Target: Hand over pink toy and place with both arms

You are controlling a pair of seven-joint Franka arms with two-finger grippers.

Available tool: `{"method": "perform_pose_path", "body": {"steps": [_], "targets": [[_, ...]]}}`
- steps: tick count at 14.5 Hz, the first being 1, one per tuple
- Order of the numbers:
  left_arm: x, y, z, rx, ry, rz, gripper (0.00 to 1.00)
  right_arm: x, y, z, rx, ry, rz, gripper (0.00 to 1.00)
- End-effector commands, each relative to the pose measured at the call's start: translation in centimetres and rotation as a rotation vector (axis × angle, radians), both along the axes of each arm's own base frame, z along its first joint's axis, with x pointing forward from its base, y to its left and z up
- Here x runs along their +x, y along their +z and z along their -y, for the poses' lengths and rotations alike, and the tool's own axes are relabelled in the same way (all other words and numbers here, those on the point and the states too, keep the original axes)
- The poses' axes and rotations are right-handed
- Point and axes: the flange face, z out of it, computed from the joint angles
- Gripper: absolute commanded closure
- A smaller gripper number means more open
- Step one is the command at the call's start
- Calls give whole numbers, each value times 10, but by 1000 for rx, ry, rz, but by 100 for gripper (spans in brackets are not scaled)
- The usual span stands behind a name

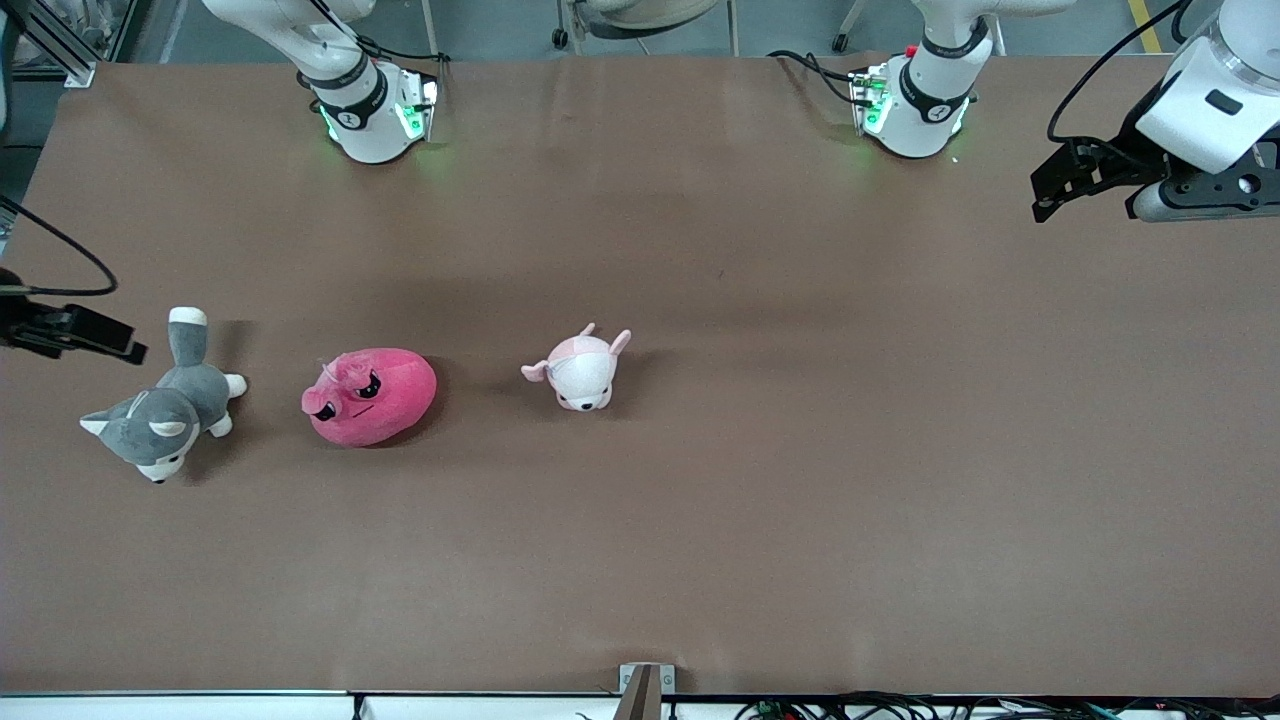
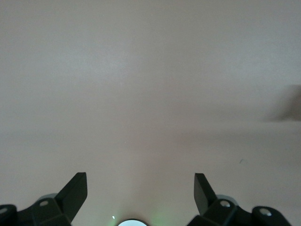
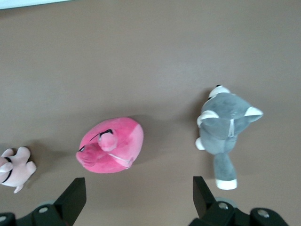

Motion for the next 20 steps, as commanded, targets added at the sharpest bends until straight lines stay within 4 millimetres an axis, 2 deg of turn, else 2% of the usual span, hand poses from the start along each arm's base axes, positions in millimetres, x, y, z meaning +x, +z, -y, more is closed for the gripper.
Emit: {"method": "perform_pose_path", "body": {"steps": [1,2,3,4,6,10,15,20], "targets": [[-1,1,-16,-13,-33,9,0,-3,7,16,-23,-7,10,0],[-1,1,-17,-13,-32,9,0,-5,12,18,-22,-14,19,0],[-2,3,-16,-13,-30,11,0,-12,26,18,-23,-12,45,0],[-3,2,-16,-12,-25,7,0,-16,31,30,-16,-32,60,0],[-4,4,-14,-11,-18,7,0,-23,39,25,-7,-20,77,0],[-3,4,-12,-12,-8,8,0,-26,37,25,-2,-16,73,0],[-4,6,-11,-12,2,13,0,-70,29,15,-7,-8,80,0],[-8,7,-10,-9,-1,1,0,-76,23,11,-32,8,66,0]]}}
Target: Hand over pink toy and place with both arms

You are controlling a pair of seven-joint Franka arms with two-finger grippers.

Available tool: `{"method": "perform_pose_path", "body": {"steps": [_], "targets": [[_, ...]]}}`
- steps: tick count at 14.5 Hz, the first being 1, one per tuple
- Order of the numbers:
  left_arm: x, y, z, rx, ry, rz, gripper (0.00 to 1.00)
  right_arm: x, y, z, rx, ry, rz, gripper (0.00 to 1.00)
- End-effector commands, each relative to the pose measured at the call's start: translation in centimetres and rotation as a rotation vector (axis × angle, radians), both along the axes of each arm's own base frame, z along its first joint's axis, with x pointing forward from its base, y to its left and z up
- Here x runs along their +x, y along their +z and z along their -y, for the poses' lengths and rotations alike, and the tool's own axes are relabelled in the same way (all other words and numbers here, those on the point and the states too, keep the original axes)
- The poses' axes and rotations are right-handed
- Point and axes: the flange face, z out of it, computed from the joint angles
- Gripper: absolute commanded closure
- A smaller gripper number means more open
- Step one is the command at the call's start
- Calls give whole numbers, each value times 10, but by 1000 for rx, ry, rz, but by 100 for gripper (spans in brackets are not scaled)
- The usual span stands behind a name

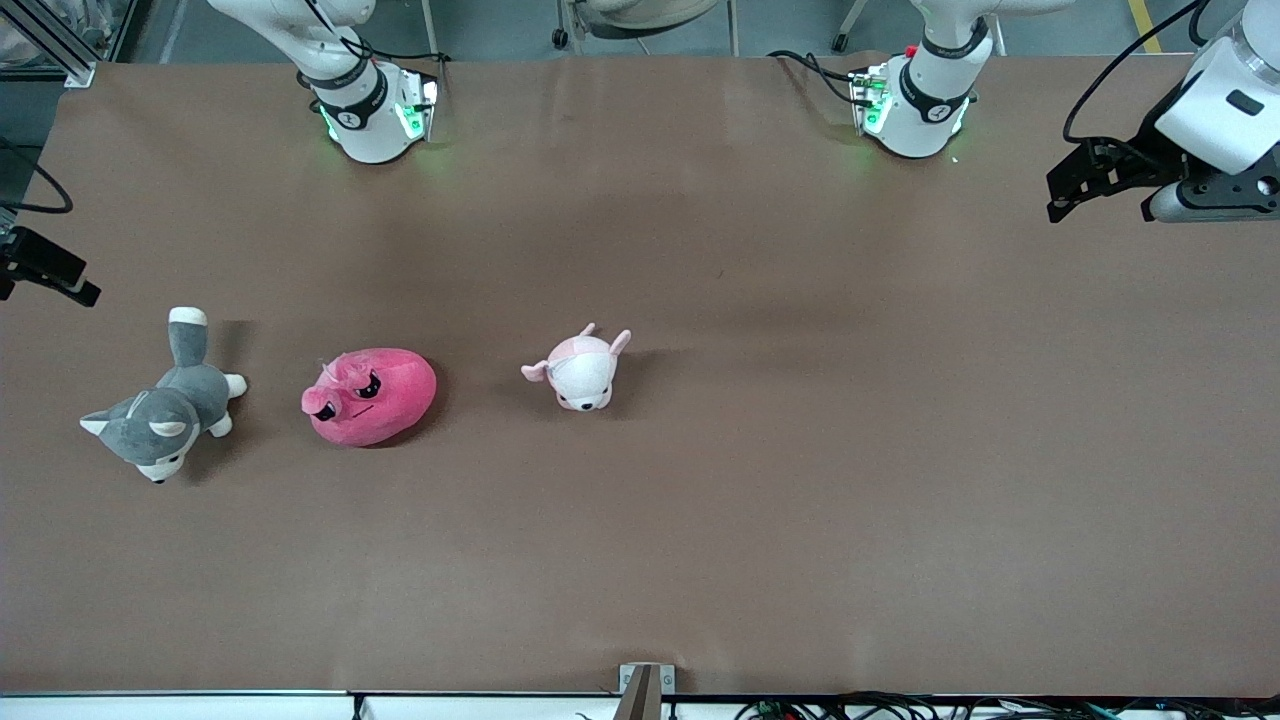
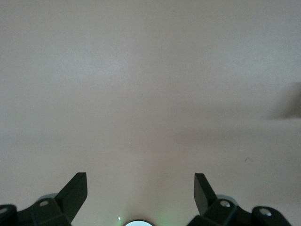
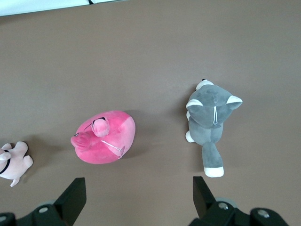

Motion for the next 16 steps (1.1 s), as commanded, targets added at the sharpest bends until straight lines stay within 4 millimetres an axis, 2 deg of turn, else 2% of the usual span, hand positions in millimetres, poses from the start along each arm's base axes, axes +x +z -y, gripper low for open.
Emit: {"method": "perform_pose_path", "body": {"steps": [1,3,6,16], "targets": [[-9,6,2,-8,1,0,0,-12,-9,-1,-27,17,1,0],[-7,10,1,-8,-16,8,0,-19,-15,-3,-67,29,3,0],[-1,13,-1,-10,-7,16,0,-27,-13,-4,-71,34,4,0],[3,13,-2,0,-5,18,0,-28,-14,-3,-71,33,-5,0]]}}
